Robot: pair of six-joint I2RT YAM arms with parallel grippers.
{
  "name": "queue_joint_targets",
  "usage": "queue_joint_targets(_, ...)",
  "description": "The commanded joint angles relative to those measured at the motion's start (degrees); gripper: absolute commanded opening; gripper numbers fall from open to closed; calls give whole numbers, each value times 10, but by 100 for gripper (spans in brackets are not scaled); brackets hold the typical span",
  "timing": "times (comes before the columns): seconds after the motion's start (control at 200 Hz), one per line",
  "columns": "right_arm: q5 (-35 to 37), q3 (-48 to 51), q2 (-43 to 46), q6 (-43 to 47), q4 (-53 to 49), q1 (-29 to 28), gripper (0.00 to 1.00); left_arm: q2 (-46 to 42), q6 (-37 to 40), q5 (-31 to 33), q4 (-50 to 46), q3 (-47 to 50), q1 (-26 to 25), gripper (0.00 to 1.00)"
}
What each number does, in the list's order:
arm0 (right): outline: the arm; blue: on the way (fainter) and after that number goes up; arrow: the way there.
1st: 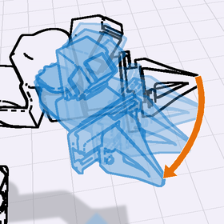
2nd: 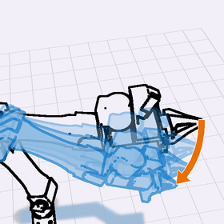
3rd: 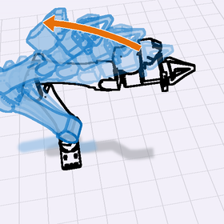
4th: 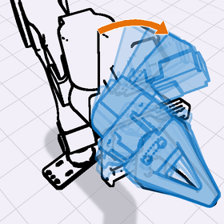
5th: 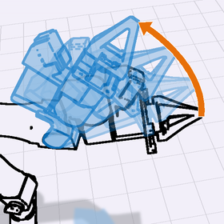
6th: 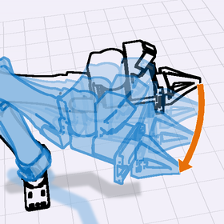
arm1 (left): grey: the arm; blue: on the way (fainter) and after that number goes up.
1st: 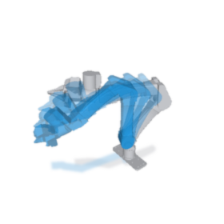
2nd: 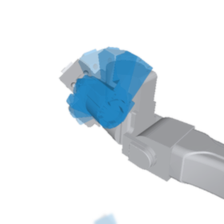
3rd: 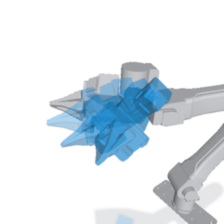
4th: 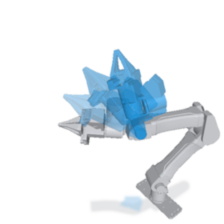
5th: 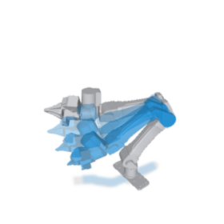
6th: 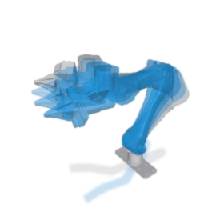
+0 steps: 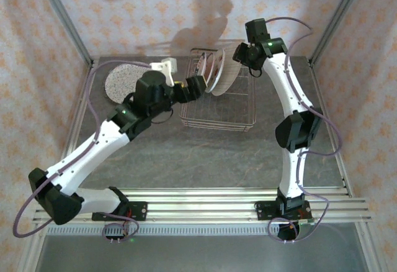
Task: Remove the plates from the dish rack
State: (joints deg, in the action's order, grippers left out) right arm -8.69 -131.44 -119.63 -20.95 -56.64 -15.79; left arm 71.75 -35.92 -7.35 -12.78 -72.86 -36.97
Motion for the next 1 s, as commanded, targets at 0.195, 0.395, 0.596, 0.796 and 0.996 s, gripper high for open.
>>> queue_joint_targets(0.195,-32,-43,-45,1,-4,8,41,-40,54,83,41,41,-52,99)
queue_joint_targets(0.395,-42,-73,-80,4,-22,10,33,-56,76,126,67,57,-64,99)
queue_joint_targets(0.596,-47,-73,-91,8,-15,10,27,-64,82,157,95,69,-69,99)
queue_joint_targets(0.796,-53,-77,-100,7,-8,10,19,-74,81,173,132,91,-70,99)
queue_joint_targets(0.996,-51,-87,-106,13,-17,9,11,-75,78,175,128,92,-70,99)
